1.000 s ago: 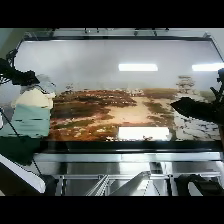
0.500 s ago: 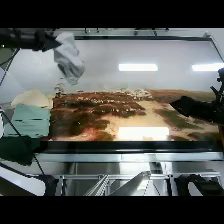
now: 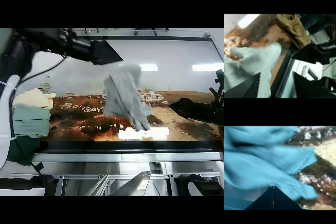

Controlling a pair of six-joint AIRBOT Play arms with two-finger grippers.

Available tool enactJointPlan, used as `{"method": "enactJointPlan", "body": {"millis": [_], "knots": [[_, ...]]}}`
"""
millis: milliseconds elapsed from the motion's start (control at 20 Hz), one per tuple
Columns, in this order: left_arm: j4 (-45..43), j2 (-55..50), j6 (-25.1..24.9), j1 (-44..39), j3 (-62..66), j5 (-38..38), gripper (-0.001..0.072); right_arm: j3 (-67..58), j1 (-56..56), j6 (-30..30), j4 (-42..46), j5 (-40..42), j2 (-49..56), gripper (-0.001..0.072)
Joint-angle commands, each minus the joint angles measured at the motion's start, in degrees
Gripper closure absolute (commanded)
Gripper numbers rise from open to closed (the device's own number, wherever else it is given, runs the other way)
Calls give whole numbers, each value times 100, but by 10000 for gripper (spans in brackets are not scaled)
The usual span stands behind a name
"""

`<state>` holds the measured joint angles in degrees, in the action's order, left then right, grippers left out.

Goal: Fold the shirts.

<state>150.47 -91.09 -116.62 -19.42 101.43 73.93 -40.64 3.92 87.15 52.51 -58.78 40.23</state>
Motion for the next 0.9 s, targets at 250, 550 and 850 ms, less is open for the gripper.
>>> {"method": "enactJointPlan", "body": {"millis": [250,550,850], "knots": [[-94,153,627,299,-1432,1261,61,2,4,-557,293,-909,306,199],[-103,608,501,693,-3574,319,62,4,-11,-1088,-219,-988,2004,213],[-90,-273,264,503,-4411,-400,62,2,-590,-1871,-2035,-98,3547,332]]}}
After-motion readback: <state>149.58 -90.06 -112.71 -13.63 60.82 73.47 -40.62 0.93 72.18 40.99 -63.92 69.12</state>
